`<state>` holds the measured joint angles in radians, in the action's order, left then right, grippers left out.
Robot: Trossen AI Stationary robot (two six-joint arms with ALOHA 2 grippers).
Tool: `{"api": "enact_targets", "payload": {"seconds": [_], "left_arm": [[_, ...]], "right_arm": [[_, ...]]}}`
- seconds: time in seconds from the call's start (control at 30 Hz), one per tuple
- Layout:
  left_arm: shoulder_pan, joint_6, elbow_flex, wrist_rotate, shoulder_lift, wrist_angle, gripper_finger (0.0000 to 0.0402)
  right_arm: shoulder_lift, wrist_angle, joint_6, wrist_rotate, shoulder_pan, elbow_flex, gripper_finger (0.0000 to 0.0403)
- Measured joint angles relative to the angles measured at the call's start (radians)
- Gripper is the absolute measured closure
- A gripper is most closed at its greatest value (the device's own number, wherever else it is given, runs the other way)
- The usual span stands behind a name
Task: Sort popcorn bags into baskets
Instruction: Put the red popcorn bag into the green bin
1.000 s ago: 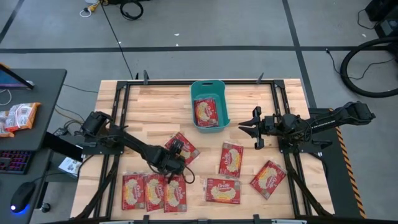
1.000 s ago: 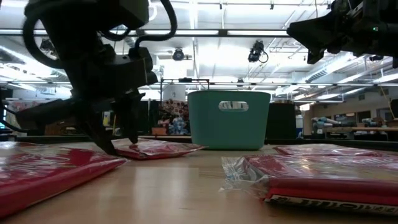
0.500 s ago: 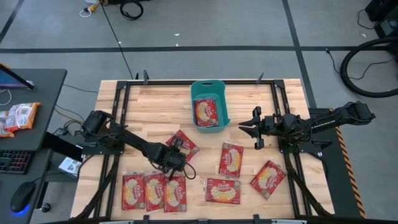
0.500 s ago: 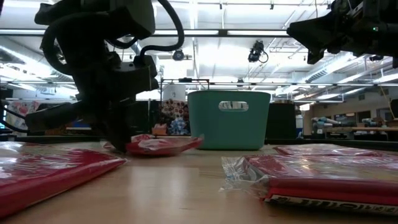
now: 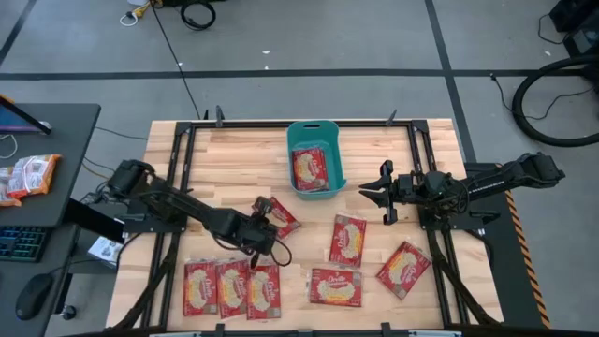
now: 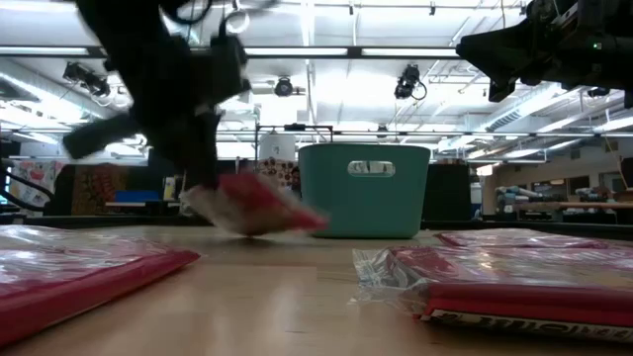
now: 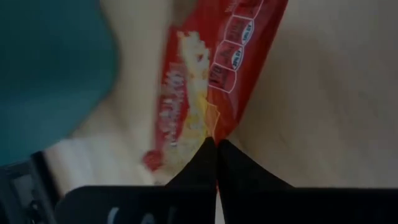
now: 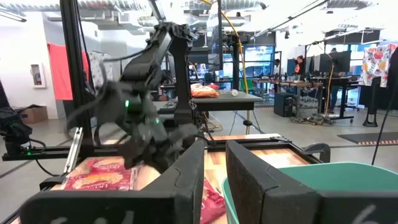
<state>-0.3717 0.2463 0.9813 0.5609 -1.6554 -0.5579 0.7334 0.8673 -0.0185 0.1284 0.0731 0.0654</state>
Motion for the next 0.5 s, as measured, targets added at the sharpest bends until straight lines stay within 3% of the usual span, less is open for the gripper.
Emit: {"api": "enact_targets", "payload": {"seconds": [0.23,0.5], "left_arm": [[0.011,0.018,0.0,0.076,0.149,0.07,0.04],[0.037,0.15,0.002,0.06,0.263,0.326,0.0401]], "right_arm": [[0.002,0.008,-0.004,0.0,0.0,0.0,0.033],[0.002,0.015,-0.004,-0.001,0.0,0.0,0.033]]}}
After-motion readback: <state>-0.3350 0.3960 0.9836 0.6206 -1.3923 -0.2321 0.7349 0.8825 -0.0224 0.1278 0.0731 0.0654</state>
